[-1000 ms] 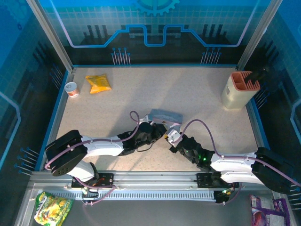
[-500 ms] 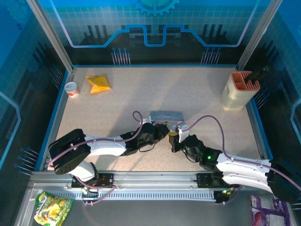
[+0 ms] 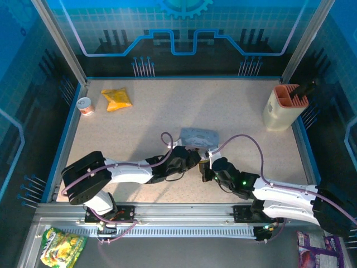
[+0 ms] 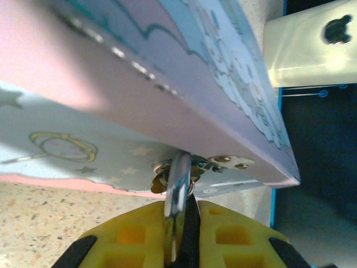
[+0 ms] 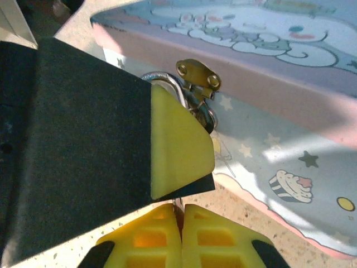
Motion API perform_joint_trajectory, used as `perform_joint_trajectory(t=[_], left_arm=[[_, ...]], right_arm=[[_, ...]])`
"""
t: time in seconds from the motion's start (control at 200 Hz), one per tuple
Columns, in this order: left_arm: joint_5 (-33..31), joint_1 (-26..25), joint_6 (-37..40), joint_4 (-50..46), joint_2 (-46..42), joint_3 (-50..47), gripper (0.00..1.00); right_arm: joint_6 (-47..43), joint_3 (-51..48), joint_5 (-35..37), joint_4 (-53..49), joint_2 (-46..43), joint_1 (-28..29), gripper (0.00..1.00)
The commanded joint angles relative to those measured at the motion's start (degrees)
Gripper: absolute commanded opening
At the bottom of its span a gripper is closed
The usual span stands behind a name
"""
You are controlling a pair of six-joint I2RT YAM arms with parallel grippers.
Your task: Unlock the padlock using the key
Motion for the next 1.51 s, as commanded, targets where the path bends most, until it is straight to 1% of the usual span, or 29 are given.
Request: perform_joint_trajectory(t=[0.0,0.06,0.145,0.225,0.325,0.415,0.495,0.555,0.645,0.655,0.695,0.755,0.835,0.921,0.966,1.041,1.101,1.181,1.271,1.376,1.431,1.501], left_arm=[[-5.6,3.5,3.7,-5.3,3.7,0.5,0.00],[-4.9,3.6,4.4,-5.1,5.2,0.7,0.00],[-4.1,3.5,5.0,-3.8,6.3,0.2,0.00],[-3.9,3.5,5.6,-3.6,6.5,-0.7,0.00],[-3.9,3.2,7.1,-5.8,6.3,-0.6,0.00],[-4.9,2.3,8.7,-10.6,5.5,0.2,0.00],[-5.9,1.6,10.2,-15.4,4.5,1.0,0.04],[-6.0,1.5,11.7,-18.2,3.7,1.4,0.11],[-6.9,1.4,14.7,-20.9,1.2,1.2,0.27],[-7.0,1.4,15.1,-21.1,0.7,1.1,0.30],[-7.0,1.5,17.7,-20.2,-1.3,0.0,0.40],[-6.2,2.0,22.2,-17.9,-5.2,-2.3,0.49],[-5.4,3.4,27.0,-16.2,-12.0,-5.9,0.54],[-7.2,4.7,31.3,-18.9,-19.8,-8.4,0.59],[-7.4,6.2,33.1,-20.3,-23.6,-9.3,0.62],[-4.2,10.2,36.6,-21.5,-28.2,-10.0,0.66],[-1.3,13.7,38.5,-23.6,-29.6,-8.8,0.68],[0.3,16.9,41.2,-26.8,-29.1,-6.2,0.69],[1.5,19.8,43.8,-29.0,-26.5,-2.8,0.72],[6.5,23.9,45.2,-29.4,-21.3,1.1,0.72],[8.2,24.9,45.6,-30.1,-18.2,3.4,0.71],[7.5,24.9,45.9,-33.4,-14.0,7.6,0.69]], right_arm=[[2.0,-0.2,-4.4,-8.0,0.4,-1.2,0.28],[1.6,-0.8,-5.7,-7.4,-0.1,-2.1,0.37],[1.7,-1.8,-8.1,-6.6,-1.3,-4.6,0.42],[1.8,-2.3,-11.5,-5.9,-2.5,-7.5,0.43],[1.4,-2.1,-13.2,-6.2,-3.7,-9.3,0.43],[0.8,-1.4,-13.2,-7.3,-4.3,-10.1,0.43],[0.9,-1.0,-13.6,-7.6,-4.5,-10.3,0.43],[1.4,-1.0,-14.6,-6.7,-4.2,-10.3,0.43],[1.7,-0.9,-18.1,-4.0,-2.8,-10.3,0.43],[1.8,-1.0,-18.4,-3.7,-2.6,-10.3,0.43],[2.2,-0.9,-20.1,-2.1,-1.7,-10.2,0.42],[3.0,-0.4,-21.8,-0.4,-0.3,-9.7,0.42],[3.3,0.3,-21.9,0.5,1.8,-8.1,0.43],[3.3,1.0,-21.1,2.8,4.1,-5.6,0.43],[3.2,1.6,-19.9,3.3,5.3,-4.2,0.43],[3.2,2.8,-19.5,4.5,7.9,-3.6,0.44],[2.9,4.3,-19.4,4.6,10.1,-3.7,0.44],[2.2,6.5,-19.5,4.1,13.0,-4.8,0.45],[2.3,8.3,-20.3,3.8,15.8,-7.4,0.45],[2.2,9.0,-23.0,4.9,18.0,-11.2,0.45],[1.7,9.2,-23.2,4.6,18.4,-13.3,0.45],[0.6,9.8,-21.0,2.5,18.5,-16.2,0.46]])
